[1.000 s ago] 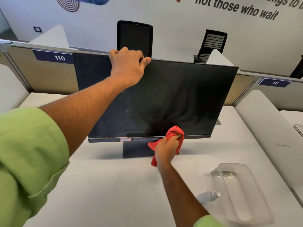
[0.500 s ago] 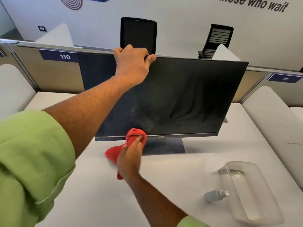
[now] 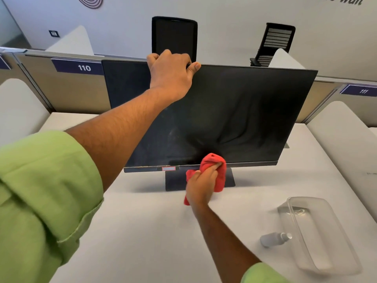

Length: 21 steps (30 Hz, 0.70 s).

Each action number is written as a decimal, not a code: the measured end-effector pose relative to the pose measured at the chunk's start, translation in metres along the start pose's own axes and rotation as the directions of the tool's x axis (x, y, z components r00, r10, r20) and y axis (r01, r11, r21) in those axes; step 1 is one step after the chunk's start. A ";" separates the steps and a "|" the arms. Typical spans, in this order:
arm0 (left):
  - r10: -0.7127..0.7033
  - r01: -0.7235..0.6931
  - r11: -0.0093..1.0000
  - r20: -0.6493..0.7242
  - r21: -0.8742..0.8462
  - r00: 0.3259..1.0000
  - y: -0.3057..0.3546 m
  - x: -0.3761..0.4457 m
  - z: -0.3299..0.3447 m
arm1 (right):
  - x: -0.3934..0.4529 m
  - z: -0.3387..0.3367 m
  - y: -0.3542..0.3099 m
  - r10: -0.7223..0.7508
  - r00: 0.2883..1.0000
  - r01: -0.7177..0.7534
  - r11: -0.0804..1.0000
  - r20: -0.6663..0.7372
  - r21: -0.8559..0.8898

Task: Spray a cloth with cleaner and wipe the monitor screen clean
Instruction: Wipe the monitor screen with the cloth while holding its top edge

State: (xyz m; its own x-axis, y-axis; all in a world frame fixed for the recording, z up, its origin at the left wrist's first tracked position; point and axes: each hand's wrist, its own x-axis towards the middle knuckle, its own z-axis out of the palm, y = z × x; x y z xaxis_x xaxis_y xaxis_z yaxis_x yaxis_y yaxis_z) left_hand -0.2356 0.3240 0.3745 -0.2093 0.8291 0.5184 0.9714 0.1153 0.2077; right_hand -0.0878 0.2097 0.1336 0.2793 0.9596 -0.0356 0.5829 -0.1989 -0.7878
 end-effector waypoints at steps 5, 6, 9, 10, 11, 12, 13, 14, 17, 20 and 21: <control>0.003 -0.003 1.000 0.000 0.001 1.000 -0.002 0.000 0.001 | -0.061 0.038 -0.032 -0.084 0.958 0.075 0.996 0.274 0.044; 0.001 -0.001 1.000 -0.003 -0.001 1.000 -0.004 0.000 0.001 | -0.067 0.042 -0.039 -0.074 0.941 0.057 0.997 0.332 0.060; -0.001 0.001 1.000 -0.006 -0.011 1.000 -0.009 -0.001 0.001 | -0.075 0.041 -0.052 -0.097 0.859 0.075 0.995 0.503 0.064; 0.004 -0.005 1.000 -0.004 -0.014 1.000 -0.008 0.000 0.000 | -0.074 0.038 -0.053 -0.109 0.837 0.081 0.994 0.537 0.076; 0.010 -0.010 1.000 -0.001 -0.017 1.000 -0.007 0.000 -0.001 | -0.073 0.033 -0.054 -0.109 0.820 0.068 0.993 0.562 0.093; 0.014 -0.014 1.000 0.007 -0.021 1.000 -0.006 0.000 -0.002 | -0.069 0.028 -0.052 -0.105 0.806 0.045 0.992 0.583 0.117; 0.017 -0.017 1.000 0.015 -0.026 1.000 -0.005 0.001 -0.003 | -0.065 0.020 -0.049 -0.099 0.796 0.008 0.988 0.597 0.153; 0.019 -0.019 0.999 0.025 -0.028 1.000 -0.004 0.001 -0.003 | -0.060 0.012 -0.045 -0.088 0.790 -0.050 0.977 0.606 0.206; 0.021 -0.019 1.000 0.057 -0.021 0.998 -0.004 0.003 -0.004 | -0.043 -0.023 -0.034 -0.014 0.734 -0.394 0.806 0.679 0.442; 0.044 -0.042 0.999 0.090 -0.027 0.995 -0.007 0.002 -0.007 | -0.023 -0.055 -0.023 -0.036 0.662 -0.635 0.504 0.749 0.586; 0.058 -0.054 0.998 0.107 -0.039 0.992 -0.008 0.002 -0.009 | -0.017 -0.064 -0.021 -0.064 0.644 -0.669 0.435 0.762 0.602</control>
State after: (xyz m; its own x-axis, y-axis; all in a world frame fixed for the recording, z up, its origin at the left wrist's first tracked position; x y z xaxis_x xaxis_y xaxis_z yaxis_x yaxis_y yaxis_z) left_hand -0.2447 0.3198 0.3819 -0.1389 0.8884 0.4375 0.9762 0.0487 0.2111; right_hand -0.0558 0.1852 0.1898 -0.4390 0.7829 -0.4410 -0.3928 -0.6086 -0.6894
